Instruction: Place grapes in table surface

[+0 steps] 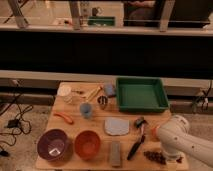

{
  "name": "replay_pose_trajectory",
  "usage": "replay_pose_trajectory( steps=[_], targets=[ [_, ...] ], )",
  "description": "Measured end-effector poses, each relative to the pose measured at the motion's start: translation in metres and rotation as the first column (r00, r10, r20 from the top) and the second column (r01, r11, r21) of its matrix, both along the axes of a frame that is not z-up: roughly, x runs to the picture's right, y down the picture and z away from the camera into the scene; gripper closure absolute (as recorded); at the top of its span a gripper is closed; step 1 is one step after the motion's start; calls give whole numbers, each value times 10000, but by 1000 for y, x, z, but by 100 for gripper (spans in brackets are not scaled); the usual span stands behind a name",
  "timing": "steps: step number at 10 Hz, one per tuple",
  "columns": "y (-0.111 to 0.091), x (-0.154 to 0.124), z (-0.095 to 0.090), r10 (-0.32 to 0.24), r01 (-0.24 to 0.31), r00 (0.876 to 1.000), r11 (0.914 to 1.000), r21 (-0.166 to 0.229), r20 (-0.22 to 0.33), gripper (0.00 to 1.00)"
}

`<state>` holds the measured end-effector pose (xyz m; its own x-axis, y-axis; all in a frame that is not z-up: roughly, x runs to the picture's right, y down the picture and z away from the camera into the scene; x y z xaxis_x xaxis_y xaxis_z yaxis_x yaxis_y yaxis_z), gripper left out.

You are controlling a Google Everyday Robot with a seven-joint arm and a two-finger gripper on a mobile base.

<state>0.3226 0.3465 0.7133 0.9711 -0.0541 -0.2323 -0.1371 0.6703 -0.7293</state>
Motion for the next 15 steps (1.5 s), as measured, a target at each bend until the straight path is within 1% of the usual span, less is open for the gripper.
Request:
replay_pose_trajectory(
  steps=[4,6,8,12,15],
  targets=[
    [-1,6,7,686,-666,9968,9967,-458,419,20],
    [1,9,10,964,-924,9940,9930,-741,524,20],
    [1,11,12,1128,-1074,9920,9899,-927,560,20],
    [0,18,16,1489,-1413,9869,9836,-1121,623,20],
    [-3,22,14,1735,-1661,9828,9803,-1073,639,20]
  ],
)
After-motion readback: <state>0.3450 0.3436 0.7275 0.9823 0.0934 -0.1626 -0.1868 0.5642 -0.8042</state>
